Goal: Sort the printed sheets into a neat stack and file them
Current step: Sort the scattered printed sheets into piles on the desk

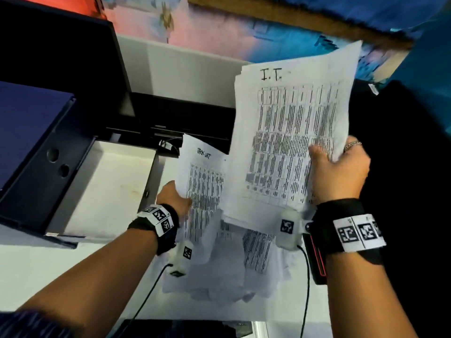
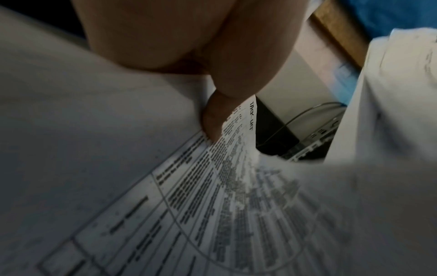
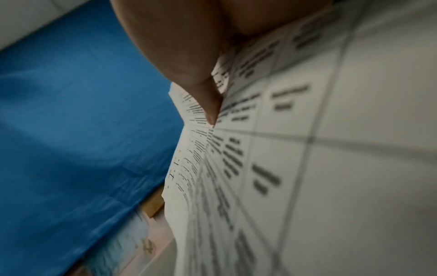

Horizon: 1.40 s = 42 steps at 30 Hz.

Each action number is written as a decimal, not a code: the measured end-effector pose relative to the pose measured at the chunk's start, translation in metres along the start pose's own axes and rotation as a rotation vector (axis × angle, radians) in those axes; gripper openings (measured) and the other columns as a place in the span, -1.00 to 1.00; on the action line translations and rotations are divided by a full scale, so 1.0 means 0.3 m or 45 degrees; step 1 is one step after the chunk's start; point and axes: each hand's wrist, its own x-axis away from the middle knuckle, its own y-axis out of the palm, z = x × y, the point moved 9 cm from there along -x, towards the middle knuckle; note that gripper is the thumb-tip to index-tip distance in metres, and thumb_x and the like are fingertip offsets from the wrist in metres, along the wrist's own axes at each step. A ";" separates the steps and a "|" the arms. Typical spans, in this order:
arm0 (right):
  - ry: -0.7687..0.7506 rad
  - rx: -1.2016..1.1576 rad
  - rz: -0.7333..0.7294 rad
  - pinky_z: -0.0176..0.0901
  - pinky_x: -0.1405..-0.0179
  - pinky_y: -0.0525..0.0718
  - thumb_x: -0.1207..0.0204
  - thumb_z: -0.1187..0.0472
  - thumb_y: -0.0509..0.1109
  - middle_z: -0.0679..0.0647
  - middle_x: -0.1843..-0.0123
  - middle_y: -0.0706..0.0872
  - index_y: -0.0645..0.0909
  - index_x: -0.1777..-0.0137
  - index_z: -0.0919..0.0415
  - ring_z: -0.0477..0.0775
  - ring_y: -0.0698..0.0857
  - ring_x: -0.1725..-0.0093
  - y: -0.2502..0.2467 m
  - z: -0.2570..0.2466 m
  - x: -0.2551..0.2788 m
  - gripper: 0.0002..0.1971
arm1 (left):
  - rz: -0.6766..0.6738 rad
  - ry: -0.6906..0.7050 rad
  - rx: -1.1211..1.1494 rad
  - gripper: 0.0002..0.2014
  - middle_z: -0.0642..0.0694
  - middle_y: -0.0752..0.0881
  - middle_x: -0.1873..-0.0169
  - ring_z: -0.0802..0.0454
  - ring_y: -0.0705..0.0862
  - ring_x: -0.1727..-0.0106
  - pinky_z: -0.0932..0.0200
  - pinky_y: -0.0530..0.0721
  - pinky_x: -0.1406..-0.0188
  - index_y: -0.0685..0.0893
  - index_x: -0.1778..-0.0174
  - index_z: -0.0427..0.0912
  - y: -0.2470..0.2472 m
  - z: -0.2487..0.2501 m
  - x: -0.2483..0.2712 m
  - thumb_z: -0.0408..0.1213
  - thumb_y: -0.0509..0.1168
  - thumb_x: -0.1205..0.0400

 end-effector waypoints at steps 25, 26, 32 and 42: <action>0.791 -0.960 -0.547 0.24 -0.11 0.75 -0.56 0.34 0.46 0.23 -0.17 0.81 0.63 -0.29 0.23 0.28 0.81 -0.11 0.473 0.406 0.183 -0.70 | -0.126 -0.406 0.764 -0.17 -0.33 0.72 -0.19 -0.30 0.69 -0.20 -0.21 0.56 -0.39 0.74 -0.07 -0.26 0.042 -0.132 -0.034 0.39 -0.20 -0.66; 0.766 -0.861 -0.545 0.21 -0.11 0.75 -0.55 0.31 0.48 0.20 -0.17 0.81 0.64 -0.27 0.20 0.26 0.81 -0.10 0.460 0.414 0.174 -0.70 | -0.133 -0.416 0.829 -0.18 -0.35 0.75 -0.12 -0.29 0.71 -0.12 -0.23 0.59 -0.35 0.73 0.04 -0.24 0.036 -0.133 -0.033 0.41 -0.19 -0.64; 0.602 0.124 -0.741 0.12 -0.35 0.63 -0.45 0.01 0.56 0.23 -0.47 0.59 0.38 -0.59 0.23 0.30 0.62 -0.40 0.579 0.549 0.304 -0.25 | -0.358 -0.383 0.700 -0.19 -0.28 0.67 -0.29 -0.28 0.65 -0.28 -0.09 0.61 -0.17 0.60 -0.41 -0.19 0.093 -0.090 -0.003 0.41 -0.13 -0.65; 0.587 0.295 -0.918 0.23 -0.65 0.17 -0.39 -0.18 0.57 0.13 -0.76 -0.03 -0.20 -0.74 0.13 0.30 0.04 -0.71 0.639 0.549 0.418 0.17 | -0.005 0.149 0.395 -0.82 -0.18 0.68 0.21 -0.03 0.56 0.45 0.17 0.61 0.49 0.56 -0.02 -0.10 -0.024 0.015 0.021 -0.47 0.35 -0.64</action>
